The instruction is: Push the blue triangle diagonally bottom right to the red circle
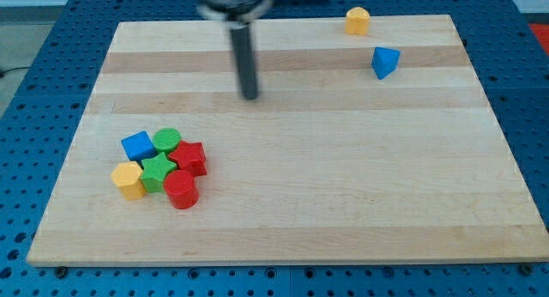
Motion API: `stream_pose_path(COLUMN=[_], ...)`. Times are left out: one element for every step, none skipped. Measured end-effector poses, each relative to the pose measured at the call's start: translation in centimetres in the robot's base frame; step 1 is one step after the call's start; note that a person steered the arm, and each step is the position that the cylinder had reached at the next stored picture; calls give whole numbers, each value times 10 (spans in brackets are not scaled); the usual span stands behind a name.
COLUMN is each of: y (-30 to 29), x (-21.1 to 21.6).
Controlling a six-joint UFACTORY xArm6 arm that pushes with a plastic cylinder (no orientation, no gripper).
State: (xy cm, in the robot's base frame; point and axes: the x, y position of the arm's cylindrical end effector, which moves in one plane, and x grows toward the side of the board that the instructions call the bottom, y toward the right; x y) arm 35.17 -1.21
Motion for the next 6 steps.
stream_pose_path(y=[95,170,177,168,161,173], x=[-51,-68,-21,25,63,90])
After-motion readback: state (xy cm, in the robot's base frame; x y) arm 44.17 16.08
